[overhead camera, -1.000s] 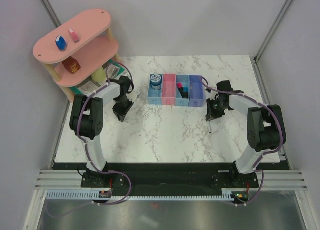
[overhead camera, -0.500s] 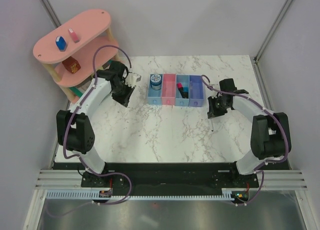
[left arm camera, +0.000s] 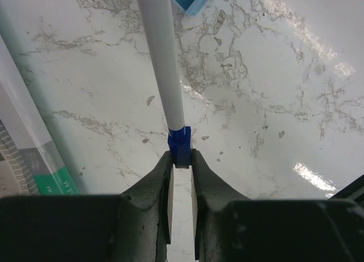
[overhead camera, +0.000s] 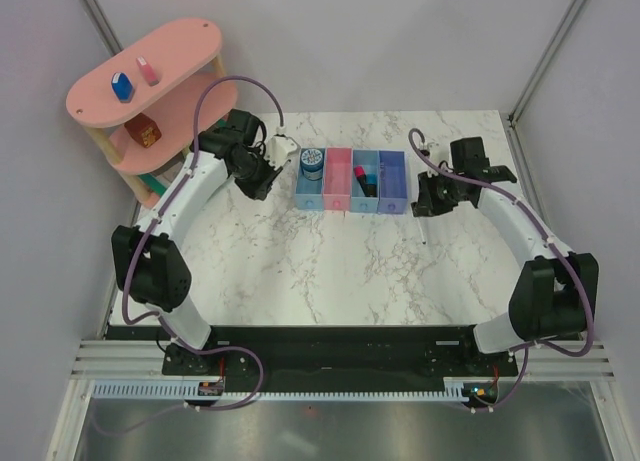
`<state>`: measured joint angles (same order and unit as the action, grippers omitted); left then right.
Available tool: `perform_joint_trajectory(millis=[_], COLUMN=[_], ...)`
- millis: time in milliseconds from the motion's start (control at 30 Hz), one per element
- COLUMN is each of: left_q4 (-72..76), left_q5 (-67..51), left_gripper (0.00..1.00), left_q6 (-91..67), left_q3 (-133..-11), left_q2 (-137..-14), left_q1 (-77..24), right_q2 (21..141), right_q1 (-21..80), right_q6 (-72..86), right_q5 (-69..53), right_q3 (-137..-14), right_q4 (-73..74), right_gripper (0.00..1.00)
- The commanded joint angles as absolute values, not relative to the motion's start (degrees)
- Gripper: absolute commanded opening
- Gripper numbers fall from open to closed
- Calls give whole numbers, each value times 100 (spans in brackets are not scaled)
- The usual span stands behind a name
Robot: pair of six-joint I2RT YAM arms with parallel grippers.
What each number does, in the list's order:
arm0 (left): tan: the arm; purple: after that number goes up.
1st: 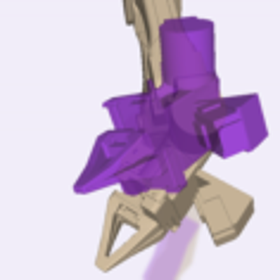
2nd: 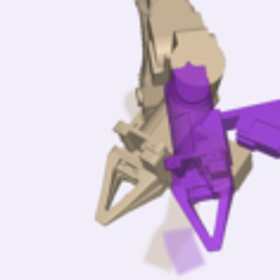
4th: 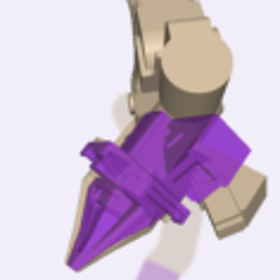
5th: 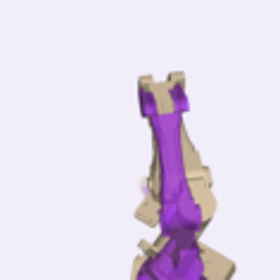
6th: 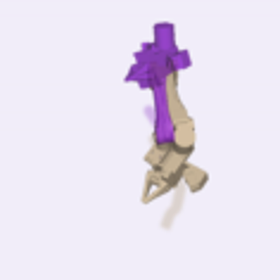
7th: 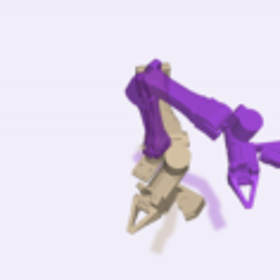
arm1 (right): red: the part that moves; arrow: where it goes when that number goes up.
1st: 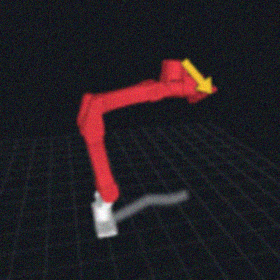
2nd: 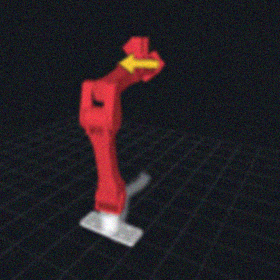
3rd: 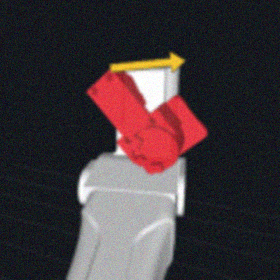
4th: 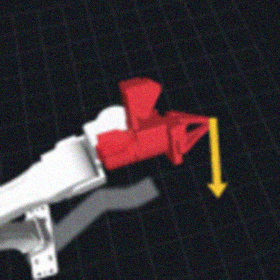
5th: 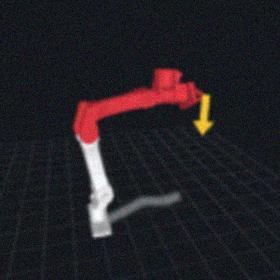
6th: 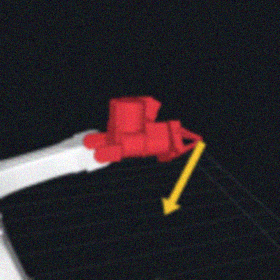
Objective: Sort the stationery into containers
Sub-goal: Pick up the pen from the center of the board, then place the pen in the storage box.
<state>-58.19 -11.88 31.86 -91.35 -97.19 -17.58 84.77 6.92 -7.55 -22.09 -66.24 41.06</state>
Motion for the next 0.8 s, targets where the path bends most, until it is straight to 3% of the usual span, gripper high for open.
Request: perform_joint_trajectory(millis=[0, 367, 633, 767], left_q4=[-5687, -4887, -4088, -3754], left_q5=[-731, 254, 606, 676], left_gripper=[2, 2, 2, 2], left_q6=[4156, 5360, 6398, 6687], left_q3=[-9088, -9035, -8842, -8702], left_q2=[-9308, -8667, -8359, -8288], left_q1=[-1898, -2451, -3040, -3339], right_q2=[8595, 10895, 12478, 12831], right_q1=[738, 1221, 1555, 1696], right_q6=[-625, 781, 1511, 1714], right_q5=[-3163, -4078, -4140, -4035], right_q3=[-7566, -9473, -11090, -11250], right_q4=[3956, 2358, 1688, 1197], right_gripper=[5, 4, 4, 4])
